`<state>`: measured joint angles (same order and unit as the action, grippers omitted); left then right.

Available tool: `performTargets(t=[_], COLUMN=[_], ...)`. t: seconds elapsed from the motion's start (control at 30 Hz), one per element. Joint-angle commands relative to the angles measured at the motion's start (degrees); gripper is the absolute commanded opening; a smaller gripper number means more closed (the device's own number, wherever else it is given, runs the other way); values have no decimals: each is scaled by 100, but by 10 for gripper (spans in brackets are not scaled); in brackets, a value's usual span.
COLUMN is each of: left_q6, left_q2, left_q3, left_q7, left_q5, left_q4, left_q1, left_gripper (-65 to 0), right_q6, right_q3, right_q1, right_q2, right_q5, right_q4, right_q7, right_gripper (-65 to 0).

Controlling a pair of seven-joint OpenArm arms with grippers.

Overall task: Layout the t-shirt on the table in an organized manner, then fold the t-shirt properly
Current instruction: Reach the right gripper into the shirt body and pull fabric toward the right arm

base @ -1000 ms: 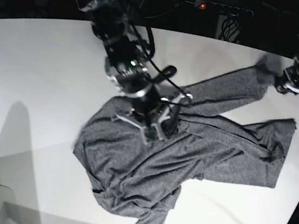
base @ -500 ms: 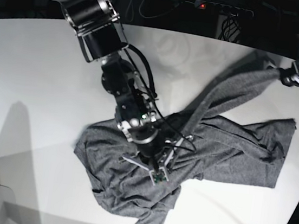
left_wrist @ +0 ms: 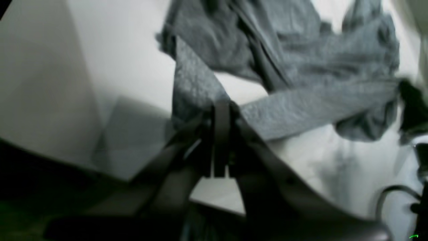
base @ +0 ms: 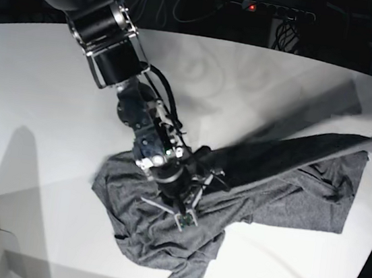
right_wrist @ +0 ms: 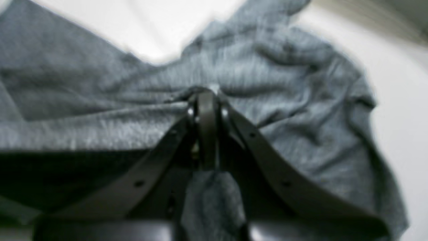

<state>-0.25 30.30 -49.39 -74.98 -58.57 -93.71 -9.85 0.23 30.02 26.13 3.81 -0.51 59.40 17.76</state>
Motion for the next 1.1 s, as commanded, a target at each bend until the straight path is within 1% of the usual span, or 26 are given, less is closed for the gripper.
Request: performTargets(t=[0.0, 0.13, 0.17, 0.3, 0.33, 0.4, 0.53, 0.6, 0.67, 0.8, 0.87, 1.07], left_q6=[21, 21, 21, 21, 21, 21, 21, 21, 21, 21, 21, 21], left_q2=[156, 156, 156, 165, 200, 288, 323, 323, 323, 323, 315, 323], left_q3=[-42, -24, -15, -15, -15, -15, -15, -15, -15, -15, -15, -33], left_q7=[65, 74, 74, 65, 65, 65, 91, 74, 83, 83, 91, 100], left_q5=[-126, -117, -117, -117, -117, -117, -117, -117, -117, -117, -117, -117], left_q4=[4, 294, 338, 496, 514, 558, 646, 663, 663, 663, 663, 663], left_q1=[128, 391, 479, 743, 778, 804, 875, 910, 910, 928, 928, 936], left_gripper=[-649, -649, -649, -649, -649, -649, -649, -649, -649, -649, -649, -649], right_q6=[-10, -19, -19, -19, -19, -19, -19, -19, -19, -19, -19, -19], right_q3=[-17, -26, -26, -35, -79, -202, -466, -668, -941, -1415, -1582, -1591], right_q1=[213, 275, 310, 301, 231, -15, -437, -683, -894, -1158, -1255, -1712], right_q2=[54, -78, -87, -113, -184, -228, -245, -254, -254, -263, -447, -632], right_q5=[12, 12, 12, 12, 12, 12, 12, 12, 12, 12, 12, 12], right_q4=[-19, -212, -230, -36, 52, 377, 975, 1177, 1247, 1265, 1265, 1212], right_q7=[-251, -488, -488, -462, -444, -321, -259, -259, -277, -268, -259, -277], right_gripper=[-650, -650, -639, -535, -510, -452, -330, -285, -268, -267, -267, -266])
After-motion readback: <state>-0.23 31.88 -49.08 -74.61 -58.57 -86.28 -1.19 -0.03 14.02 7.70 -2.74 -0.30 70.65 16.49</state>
